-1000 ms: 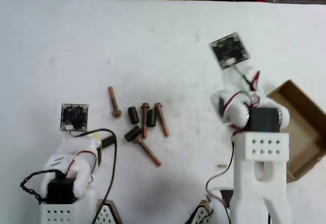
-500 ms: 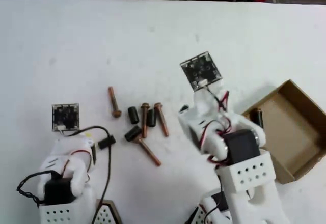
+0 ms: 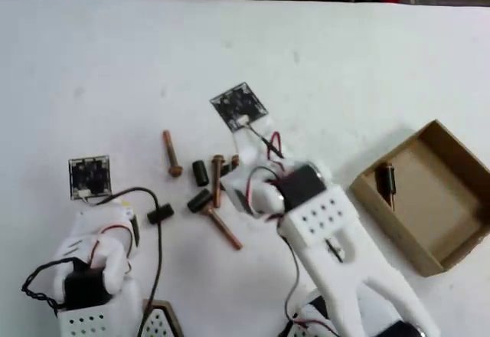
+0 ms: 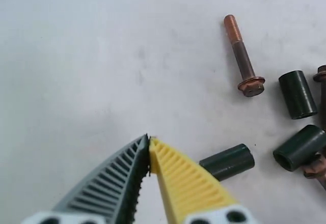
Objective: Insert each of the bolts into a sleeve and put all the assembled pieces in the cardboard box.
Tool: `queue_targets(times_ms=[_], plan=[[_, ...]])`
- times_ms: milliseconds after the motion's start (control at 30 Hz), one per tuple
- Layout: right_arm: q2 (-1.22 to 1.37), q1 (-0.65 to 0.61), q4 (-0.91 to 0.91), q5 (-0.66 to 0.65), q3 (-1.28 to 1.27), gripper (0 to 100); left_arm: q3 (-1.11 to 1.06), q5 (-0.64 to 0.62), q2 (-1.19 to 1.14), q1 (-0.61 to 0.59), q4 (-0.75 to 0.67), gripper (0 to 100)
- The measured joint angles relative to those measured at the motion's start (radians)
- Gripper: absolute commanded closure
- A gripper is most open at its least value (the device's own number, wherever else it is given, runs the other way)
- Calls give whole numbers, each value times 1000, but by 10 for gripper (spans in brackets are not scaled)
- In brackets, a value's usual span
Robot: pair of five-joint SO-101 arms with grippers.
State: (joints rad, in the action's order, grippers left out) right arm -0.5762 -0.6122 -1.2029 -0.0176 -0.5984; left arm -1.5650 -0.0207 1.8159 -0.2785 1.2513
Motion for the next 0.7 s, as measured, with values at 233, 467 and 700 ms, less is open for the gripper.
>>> queue_targets(times_ms=[233, 467, 700], plan=[[187, 0, 123, 115, 0, 893, 0, 0, 0, -26, 0, 979], [368, 0, 201, 157, 11, 893, 0, 0, 0, -26, 0, 979], [500, -49, 166, 209, 135, 893, 0, 0, 0, -26, 0, 979]])
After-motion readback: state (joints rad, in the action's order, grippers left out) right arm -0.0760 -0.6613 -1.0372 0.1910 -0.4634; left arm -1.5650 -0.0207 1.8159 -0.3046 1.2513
